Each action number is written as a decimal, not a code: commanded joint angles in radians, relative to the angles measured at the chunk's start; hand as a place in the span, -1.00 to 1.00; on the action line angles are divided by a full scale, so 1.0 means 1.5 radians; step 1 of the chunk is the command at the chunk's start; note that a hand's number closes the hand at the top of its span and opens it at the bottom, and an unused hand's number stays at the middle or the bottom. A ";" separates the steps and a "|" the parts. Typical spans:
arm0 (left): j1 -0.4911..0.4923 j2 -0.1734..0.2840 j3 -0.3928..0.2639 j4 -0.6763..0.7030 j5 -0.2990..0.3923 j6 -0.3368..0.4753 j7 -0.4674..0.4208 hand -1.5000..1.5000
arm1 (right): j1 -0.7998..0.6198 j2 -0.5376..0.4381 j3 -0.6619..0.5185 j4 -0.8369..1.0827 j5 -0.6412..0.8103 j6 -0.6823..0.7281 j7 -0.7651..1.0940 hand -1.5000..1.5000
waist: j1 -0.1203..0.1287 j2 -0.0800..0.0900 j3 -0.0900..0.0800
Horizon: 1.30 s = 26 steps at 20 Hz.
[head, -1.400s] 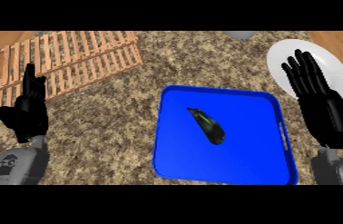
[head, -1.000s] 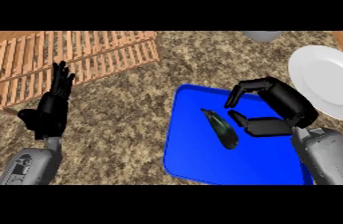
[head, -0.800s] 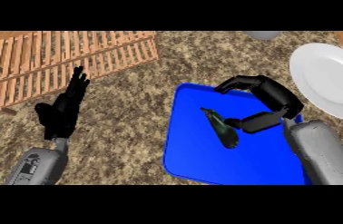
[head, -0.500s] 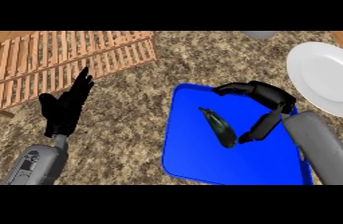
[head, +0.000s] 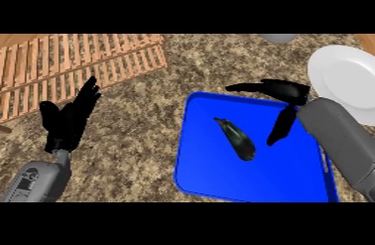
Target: Pick the eggplant from the tray and place it in the plate
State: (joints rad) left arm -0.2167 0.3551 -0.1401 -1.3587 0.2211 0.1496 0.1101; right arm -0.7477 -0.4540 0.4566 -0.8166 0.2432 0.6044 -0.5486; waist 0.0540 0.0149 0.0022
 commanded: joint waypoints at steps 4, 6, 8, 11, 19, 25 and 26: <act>0.042 0.013 0.020 -0.035 0.003 -0.013 0.006 0.00 | -0.077 0.019 0.063 0.064 0.079 0.069 -0.057 -1.00 | -0.019 -0.008 -0.001; -0.001 -0.009 0.015 -0.009 -0.007 0.007 0.028 0.00 | -0.117 0.039 0.085 0.111 0.107 0.066 -0.059 -1.00 | -0.016 -0.005 -0.001; 0.006 -0.015 0.021 0.035 -0.022 0.003 -0.021 0.00 | -0.117 0.050 0.102 0.110 0.128 0.057 -0.060 -1.00 | -0.023 -0.005 -0.001; 0.000 -0.010 0.022 0.014 -0.019 -0.005 0.007 0.00 | -0.114 0.065 0.152 0.152 0.198 -0.022 -0.093 -1.00 | -0.017 -0.003 -0.001; 0.048 -0.016 0.037 -0.021 -0.016 -0.027 -0.010 0.00 | -0.142 0.101 0.186 0.229 0.288 -0.061 -0.109 -1.00 | -0.020 -0.007 -0.001; 0.009 -0.015 0.042 -0.028 -0.035 -0.014 0.047 0.00 | -0.157 0.153 0.193 0.185 0.311 -0.003 -0.030 -1.00 | -0.030 -0.010 -0.001; 0.027 -0.011 0.060 -0.010 -0.015 -0.043 0.009 0.00 | -0.116 0.149 0.198 0.209 0.320 -0.043 -0.071 -1.00 | -0.028 -0.008 -0.001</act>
State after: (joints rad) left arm -0.1777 0.3303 -0.0758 -1.3858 0.1795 0.1229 0.1349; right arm -0.9501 -0.2706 0.7398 -0.5259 0.6886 0.5057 -0.6086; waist 0.0117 -0.0021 -0.0025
